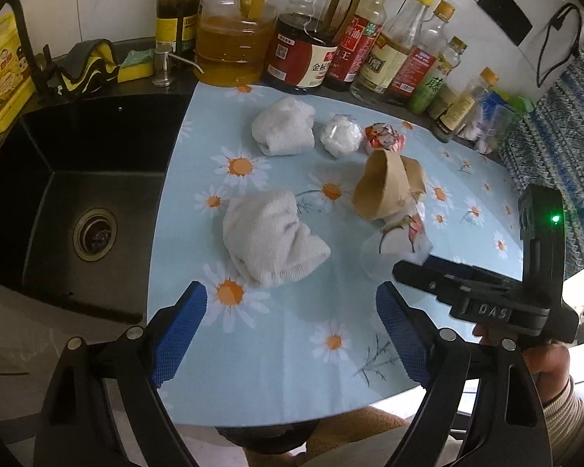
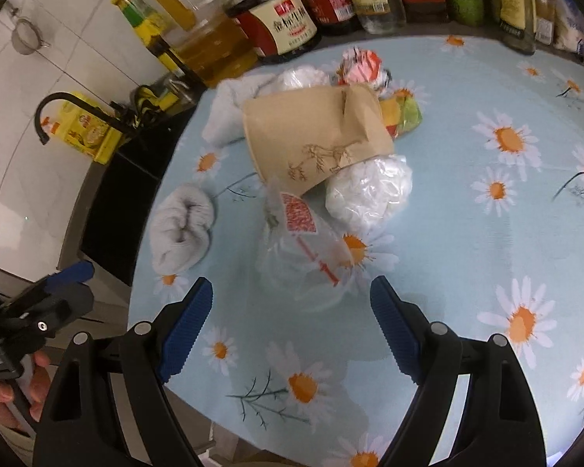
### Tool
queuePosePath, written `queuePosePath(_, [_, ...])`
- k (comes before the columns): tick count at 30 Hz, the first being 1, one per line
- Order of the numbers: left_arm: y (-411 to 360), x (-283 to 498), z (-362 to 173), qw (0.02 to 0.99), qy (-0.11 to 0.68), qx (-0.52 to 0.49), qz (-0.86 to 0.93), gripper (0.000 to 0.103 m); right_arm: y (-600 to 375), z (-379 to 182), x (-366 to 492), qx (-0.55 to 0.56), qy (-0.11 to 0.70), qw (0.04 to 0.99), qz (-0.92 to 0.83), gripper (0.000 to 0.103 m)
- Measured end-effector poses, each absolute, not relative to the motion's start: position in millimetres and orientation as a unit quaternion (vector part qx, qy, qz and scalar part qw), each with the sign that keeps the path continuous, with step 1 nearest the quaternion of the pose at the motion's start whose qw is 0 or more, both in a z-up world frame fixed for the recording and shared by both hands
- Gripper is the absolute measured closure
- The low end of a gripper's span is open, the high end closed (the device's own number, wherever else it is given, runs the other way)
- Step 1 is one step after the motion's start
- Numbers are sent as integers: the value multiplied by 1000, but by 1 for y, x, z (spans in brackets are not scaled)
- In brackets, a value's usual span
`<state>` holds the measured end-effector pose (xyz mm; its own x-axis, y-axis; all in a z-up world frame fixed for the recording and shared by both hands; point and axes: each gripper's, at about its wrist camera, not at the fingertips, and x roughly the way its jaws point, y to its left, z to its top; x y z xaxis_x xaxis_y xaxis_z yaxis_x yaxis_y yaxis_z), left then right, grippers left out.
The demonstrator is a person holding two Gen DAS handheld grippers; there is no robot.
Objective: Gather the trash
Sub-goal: 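Grasp the white cloth with the left gripper while the right gripper grasps the clear plastic bag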
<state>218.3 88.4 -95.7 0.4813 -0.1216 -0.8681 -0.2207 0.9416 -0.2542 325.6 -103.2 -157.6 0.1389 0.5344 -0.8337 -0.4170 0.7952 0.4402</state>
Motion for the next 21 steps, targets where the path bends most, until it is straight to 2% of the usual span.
queuePosePath(5, [91,237,-101,838,519,-166,38,17,-97,-165,335,40,576,753,315,22])
queuePosePath(7, [92,244,-106,833,525,-167,39,17,-96,-166,339,41,577,751,319,30])
queuePosePath(10, [94,255,-116,825,538,-166,42,17,-94,-168,340,28,575,752,321,35])
queuePosePath(12, [95,260,-122,821,544,-168,41,17,-92,-170,340,17,580,748,323,48])
queuePosePath(21, [106,275,-143,804,565,-176,57,17,-105,-165,337,28,566,751,338,50])
